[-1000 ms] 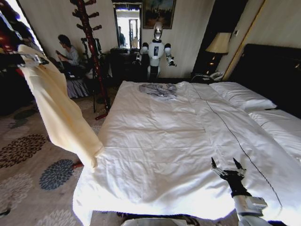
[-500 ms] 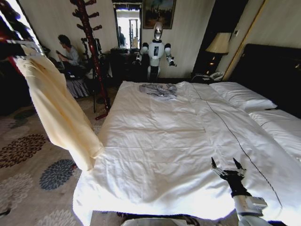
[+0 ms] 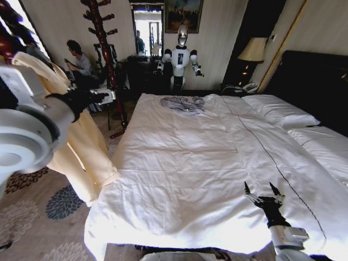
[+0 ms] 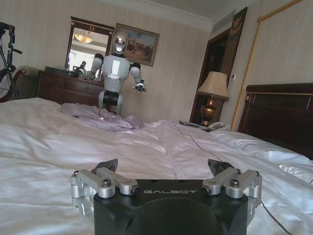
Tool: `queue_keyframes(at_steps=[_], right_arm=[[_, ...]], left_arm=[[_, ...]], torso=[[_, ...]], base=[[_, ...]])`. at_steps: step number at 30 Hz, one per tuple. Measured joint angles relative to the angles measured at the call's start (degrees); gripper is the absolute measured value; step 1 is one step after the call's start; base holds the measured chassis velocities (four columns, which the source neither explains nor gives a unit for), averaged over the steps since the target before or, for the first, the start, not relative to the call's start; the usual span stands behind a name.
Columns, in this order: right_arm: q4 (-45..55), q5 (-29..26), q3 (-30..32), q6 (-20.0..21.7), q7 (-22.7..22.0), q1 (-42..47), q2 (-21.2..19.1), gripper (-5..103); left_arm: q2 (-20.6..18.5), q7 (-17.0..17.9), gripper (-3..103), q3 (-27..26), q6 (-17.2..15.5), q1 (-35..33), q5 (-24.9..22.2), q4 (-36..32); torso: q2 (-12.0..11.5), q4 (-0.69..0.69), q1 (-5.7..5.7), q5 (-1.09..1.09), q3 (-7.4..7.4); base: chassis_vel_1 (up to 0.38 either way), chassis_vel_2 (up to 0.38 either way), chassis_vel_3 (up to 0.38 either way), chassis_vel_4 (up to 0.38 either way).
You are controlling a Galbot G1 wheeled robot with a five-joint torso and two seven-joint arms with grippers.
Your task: Pick up the clothes from the bed and hang them on the clothes hanger.
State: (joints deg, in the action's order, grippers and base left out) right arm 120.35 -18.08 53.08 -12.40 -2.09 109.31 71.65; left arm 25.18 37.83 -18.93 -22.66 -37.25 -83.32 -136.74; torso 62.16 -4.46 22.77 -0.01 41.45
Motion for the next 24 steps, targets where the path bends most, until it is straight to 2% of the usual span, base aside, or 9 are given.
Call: queue_keyframes(at_steps=[1,3,5,6,9,10,15,20,24], right_arm=[[0.0,0.0,0.0,0.0,0.0,0.0,0.0,100],[0.0,0.0,0.0,0.0,0.0,0.0,0.0,100],[0.0,0.0,0.0,0.0,0.0,0.0,0.0,100],[0.0,0.0,0.0,0.0,0.0,0.0,0.0,100],[0.0,0.0,0.0,0.0,0.0,0.0,-0.01,100],[0.0,0.0,0.0,0.0,0.0,0.0,-0.01,100],[0.0,0.0,0.0,0.0,0.0,0.0,-0.01,100],[0.01,0.0,0.0,0.0,0.0,0.0,0.0,100],[0.0,0.0,0.0,0.0,0.0,0.0,0.0,100]], left_arm=[[0.98,-2.5,100,-0.24,1.62,-3.32,4.3,0.2],[1.45,-4.11,100,-0.44,2.56,-5.35,7.22,0.4],[3.33,-8.32,100,-0.98,5.35,-12.26,15.16,0.77],[3.33,-8.32,100,-0.98,5.35,-12.26,15.16,0.77],[7.42,-12.2,100,-2.05,9.01,-22.54,25.69,0.82],[7.42,-12.2,100,-2.05,9.01,-22.54,25.69,0.82],[15.42,-17.82,100,-6.62,13.3,-40.76,40.67,1.29],[19.3,-20.51,100,-7.91,15.85,-48.41,47.64,1.55],[26.43,-22.84,100,-7.74,20.11,-55.63,56.76,2.59]], torso=[[0.0,0.0,0.0,0.0,0.0],[0.0,0.0,0.0,0.02,-0.01],[0.0,0.0,0.0,0.01,0.0],[0.0,0.0,0.0,0.01,0.0],[0.0,-0.01,0.0,0.02,-0.01],[0.0,-0.01,0.0,0.02,-0.01],[0.01,0.04,0.0,0.01,-0.01],[0.01,-0.01,0.0,0.02,-0.01],[0.01,-0.01,-0.01,0.03,-0.01]], base=[[0.0,0.0,0.0,0.0],[0.0,0.0,0.0,0.0],[0.0,0.0,0.0,0.0],[0.0,0.0,0.0,0.0],[0.0,0.0,0.0,0.0],[0.0,0.0,0.0,0.0],[0.0,0.0,0.0,0.0],[0.0,0.0,0.0,0.0],[0.0,0.0,0.0,0.0]])
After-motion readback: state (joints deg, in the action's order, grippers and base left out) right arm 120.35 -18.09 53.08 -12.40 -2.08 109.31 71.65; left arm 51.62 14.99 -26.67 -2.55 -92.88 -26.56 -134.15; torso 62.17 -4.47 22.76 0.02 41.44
